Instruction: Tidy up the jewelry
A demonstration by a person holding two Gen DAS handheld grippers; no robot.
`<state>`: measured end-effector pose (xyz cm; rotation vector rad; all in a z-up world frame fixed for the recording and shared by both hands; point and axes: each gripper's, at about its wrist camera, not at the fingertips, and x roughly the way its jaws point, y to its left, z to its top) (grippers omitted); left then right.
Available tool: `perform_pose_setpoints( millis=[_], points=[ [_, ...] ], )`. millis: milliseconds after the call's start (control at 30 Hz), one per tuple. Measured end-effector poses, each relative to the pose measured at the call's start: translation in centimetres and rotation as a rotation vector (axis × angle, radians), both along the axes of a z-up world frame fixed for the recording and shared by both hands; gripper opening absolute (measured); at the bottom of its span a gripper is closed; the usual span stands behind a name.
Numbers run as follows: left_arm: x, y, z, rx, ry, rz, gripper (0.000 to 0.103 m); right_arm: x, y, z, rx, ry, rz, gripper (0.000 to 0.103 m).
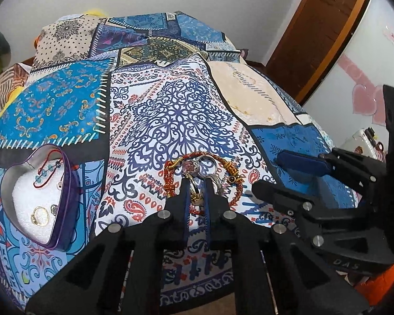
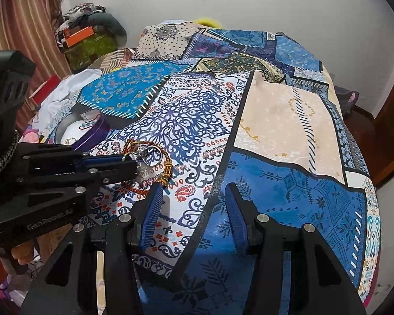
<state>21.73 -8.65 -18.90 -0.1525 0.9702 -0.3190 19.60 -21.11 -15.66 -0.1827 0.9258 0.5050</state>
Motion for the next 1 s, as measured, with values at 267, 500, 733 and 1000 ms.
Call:
perform_pose_setpoints(
  millis=[267, 500, 733, 1000],
  points=[
    [-1.2, 0.5, 1.4, 0.018, -0.053, 0.016, 0.008, -0.2, 0.5, 0.2, 0.002, 0.008, 0.02, 0.046],
    [-2.4, 2.9, 3.3, 0.022, -0.108, 0.068, 0.008, -0.4, 2.1, 1.0, 0.035, -0.011, 0.051, 0.045],
    [-3.5, 5.4, 3.7, 0.027, -0.13, 0.118, 0.008, -0.2, 4.4, 1.0, 0.06, -0.008, 0.102, 0.045],
    [-4.1, 6.7, 3.2, 0.008, -0.129, 0.13, 0.008, 0.4, 5.6, -0.6, 0.055, 0.067, 0.116, 0.023]
  ],
)
